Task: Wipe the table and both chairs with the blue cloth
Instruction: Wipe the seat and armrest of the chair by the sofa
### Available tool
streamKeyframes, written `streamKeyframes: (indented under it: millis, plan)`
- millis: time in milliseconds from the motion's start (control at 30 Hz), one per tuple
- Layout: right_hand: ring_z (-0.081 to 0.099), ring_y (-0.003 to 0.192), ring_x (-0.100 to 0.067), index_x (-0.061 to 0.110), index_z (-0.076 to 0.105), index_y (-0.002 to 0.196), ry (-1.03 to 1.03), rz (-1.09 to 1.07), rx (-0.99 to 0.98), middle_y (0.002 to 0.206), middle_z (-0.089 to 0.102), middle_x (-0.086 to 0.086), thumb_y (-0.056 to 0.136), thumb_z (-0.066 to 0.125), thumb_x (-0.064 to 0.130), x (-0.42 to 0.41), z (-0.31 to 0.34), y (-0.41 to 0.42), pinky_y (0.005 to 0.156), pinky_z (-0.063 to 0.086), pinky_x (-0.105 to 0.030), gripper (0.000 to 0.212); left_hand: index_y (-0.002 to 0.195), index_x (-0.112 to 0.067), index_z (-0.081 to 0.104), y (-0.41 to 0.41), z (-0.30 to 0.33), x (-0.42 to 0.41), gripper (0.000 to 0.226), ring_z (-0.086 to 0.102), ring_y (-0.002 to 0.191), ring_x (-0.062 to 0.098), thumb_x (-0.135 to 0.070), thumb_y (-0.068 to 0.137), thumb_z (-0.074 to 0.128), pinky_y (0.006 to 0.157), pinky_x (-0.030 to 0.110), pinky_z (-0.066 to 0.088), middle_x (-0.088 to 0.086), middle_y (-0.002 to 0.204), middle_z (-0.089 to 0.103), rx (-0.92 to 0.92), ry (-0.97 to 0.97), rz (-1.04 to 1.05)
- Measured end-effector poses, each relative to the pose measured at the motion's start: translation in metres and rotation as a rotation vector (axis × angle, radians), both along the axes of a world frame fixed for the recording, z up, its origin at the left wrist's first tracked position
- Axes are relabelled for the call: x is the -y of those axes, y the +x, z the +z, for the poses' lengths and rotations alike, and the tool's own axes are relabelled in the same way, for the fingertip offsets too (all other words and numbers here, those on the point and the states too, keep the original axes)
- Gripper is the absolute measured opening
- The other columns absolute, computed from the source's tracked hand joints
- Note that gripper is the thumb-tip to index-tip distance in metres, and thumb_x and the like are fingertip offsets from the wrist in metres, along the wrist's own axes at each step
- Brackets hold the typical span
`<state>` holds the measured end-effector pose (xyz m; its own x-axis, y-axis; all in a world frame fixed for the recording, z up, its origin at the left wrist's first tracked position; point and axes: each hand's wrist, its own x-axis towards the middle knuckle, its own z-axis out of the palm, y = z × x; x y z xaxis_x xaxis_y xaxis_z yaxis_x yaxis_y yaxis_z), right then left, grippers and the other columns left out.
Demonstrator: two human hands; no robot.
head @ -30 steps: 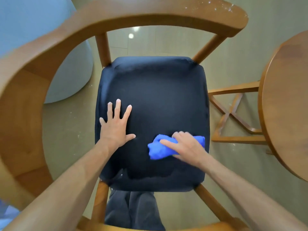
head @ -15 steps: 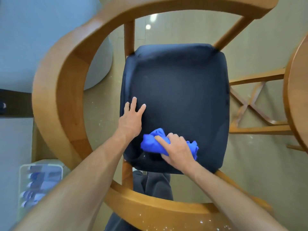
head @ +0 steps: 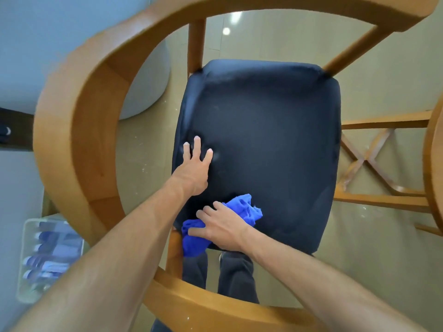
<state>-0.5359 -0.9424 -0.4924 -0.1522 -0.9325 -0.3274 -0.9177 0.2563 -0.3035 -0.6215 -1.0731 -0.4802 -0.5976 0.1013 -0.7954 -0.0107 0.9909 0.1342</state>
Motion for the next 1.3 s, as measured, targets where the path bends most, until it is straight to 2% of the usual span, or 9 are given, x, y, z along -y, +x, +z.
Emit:
streamKeyframes:
  millis: [167,367,533,633,800,900,1133,1200,1300]
  plan:
    - [0.053,0.082,-0.018,0.036,0.057,0.115,0.019,0.001,0.041,0.108,0.060,-0.002,0.073,0.071,0.033,-0.003,-0.002,0.013,0.069,0.035,-0.030,0.044,0.153,-0.018,0.000,0.000,-0.004,-0.003,0.080,-0.017,0.144,0.039,-0.001,0.088,0.045,0.105,0.041,0.037,0.011,0.154,-0.031,0.014,0.003,0.051]
    - [0.053,0.094,-0.014,0.044,0.058,0.109,0.126,0.389,0.069,0.105,0.055,0.009,0.077,0.068,0.038,-0.066,0.000,0.044,0.080,0.037,-0.027,0.034,0.152,-0.021,0.011,-0.002,-0.006,-0.004,0.070,-0.015,0.146,0.034,-0.004,0.092,0.042,0.104,0.044,0.036,0.006,0.157,-0.025,-0.012,0.012,0.124]
    - [0.050,0.078,-0.017,0.040,0.063,0.096,0.087,0.327,0.122,0.086,0.052,0.005,0.060,0.076,0.026,-0.178,-0.007,0.004,0.068,0.036,-0.029,0.041,0.152,-0.021,0.011,0.000,-0.007,-0.006,0.070,-0.015,0.146,0.034,-0.001,0.091,0.038,0.103,0.045,0.037,0.007,0.157,-0.024,-0.034,-0.012,0.123]
    - [0.051,0.072,-0.020,0.038,0.058,0.100,0.078,0.018,0.063,0.083,0.049,0.003,0.057,0.071,0.017,-0.239,-0.002,-0.043,0.066,0.039,-0.032,0.050,0.152,-0.020,0.010,0.002,-0.005,-0.010,0.070,-0.016,0.145,0.035,-0.002,0.091,0.038,0.099,0.045,0.039,0.008,0.157,-0.025,-0.042,-0.038,0.124]
    - [0.053,0.091,-0.029,0.035,0.049,0.114,0.101,-1.059,0.124,0.098,0.049,-0.004,0.066,0.068,0.016,-0.278,-0.008,-0.078,0.076,0.040,-0.039,0.055,0.152,-0.017,0.009,0.003,-0.006,-0.014,0.071,-0.016,0.145,0.038,-0.002,0.090,0.038,0.104,0.047,0.036,0.009,0.157,-0.025,-0.048,-0.056,0.123]
    - [0.050,0.092,-0.024,0.027,0.052,0.121,0.004,-1.437,0.271,0.103,0.047,-0.005,0.070,0.066,0.014,-0.256,-0.013,-0.037,0.078,0.039,-0.032,0.055,0.152,-0.017,0.009,0.004,-0.006,-0.014,0.068,-0.016,0.145,0.037,-0.005,0.092,0.039,0.106,0.048,0.034,0.008,0.157,-0.025,-0.047,-0.061,0.116]
    - [0.048,0.075,-0.018,0.039,0.051,0.107,0.091,-0.356,0.219,0.091,0.048,0.002,0.060,0.070,0.021,-0.251,-0.004,0.044,0.064,0.041,-0.030,0.053,0.149,-0.009,0.018,0.003,0.000,-0.030,0.067,-0.008,0.145,0.038,-0.033,0.096,0.051,0.101,0.047,0.039,0.013,0.158,-0.018,-0.079,-0.088,0.191]
    - [0.049,0.077,-0.019,0.038,0.051,0.110,0.056,-0.456,0.193,0.092,0.048,0.001,0.059,0.069,0.015,-0.259,-0.007,0.024,0.067,0.042,-0.030,0.059,0.143,0.000,0.024,0.003,0.000,-0.042,0.075,-0.006,0.145,0.039,-0.042,0.091,0.058,0.097,0.047,0.043,0.016,0.158,-0.013,-0.102,-0.091,0.223]
    - [0.051,0.086,-0.027,0.036,0.047,0.117,-0.010,-0.978,0.164,0.097,0.047,-0.004,0.063,0.067,0.011,-0.280,-0.009,-0.031,0.074,0.045,-0.037,0.062,0.134,0.005,0.028,0.006,-0.007,-0.054,0.085,-0.005,0.144,0.043,-0.048,0.081,0.069,0.095,0.049,0.044,0.019,0.157,-0.010,-0.145,-0.093,0.265]
